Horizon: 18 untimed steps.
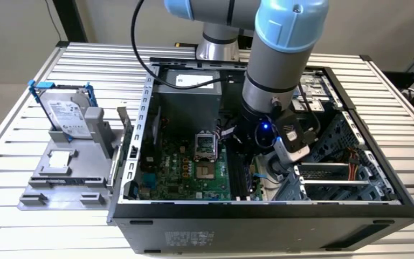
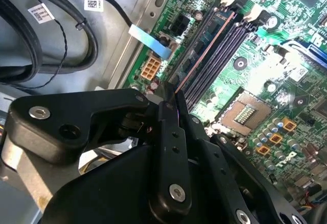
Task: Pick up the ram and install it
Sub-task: 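Insert the ram into the slot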
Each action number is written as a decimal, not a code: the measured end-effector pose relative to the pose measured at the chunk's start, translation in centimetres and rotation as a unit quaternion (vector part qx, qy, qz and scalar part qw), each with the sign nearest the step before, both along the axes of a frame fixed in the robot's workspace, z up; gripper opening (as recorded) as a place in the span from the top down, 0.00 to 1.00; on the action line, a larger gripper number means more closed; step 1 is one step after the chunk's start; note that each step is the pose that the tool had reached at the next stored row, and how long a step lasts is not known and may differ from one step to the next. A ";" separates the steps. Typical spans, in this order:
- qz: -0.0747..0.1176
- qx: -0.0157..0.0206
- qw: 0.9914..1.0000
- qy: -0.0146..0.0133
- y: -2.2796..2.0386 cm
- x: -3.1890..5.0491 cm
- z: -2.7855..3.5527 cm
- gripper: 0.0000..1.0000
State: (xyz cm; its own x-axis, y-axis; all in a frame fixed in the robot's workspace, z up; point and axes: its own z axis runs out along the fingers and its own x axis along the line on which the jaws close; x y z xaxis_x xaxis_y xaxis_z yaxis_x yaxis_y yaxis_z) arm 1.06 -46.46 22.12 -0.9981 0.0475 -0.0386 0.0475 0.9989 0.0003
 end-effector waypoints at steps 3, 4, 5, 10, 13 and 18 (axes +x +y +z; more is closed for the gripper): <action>0.000 0.002 1.000 0.000 -0.07 0.00 -0.02 1.00; 0.000 0.003 1.000 0.000 -0.06 0.00 -0.05 1.00; 0.000 0.003 1.000 0.000 -0.06 0.00 -0.06 1.00; -0.001 0.004 1.000 0.000 -0.13 -0.09 -0.07 1.00; -0.001 0.004 1.000 0.000 -0.15 -0.10 -0.10 1.00; -0.001 0.005 1.000 0.000 -0.15 -0.10 -0.06 1.00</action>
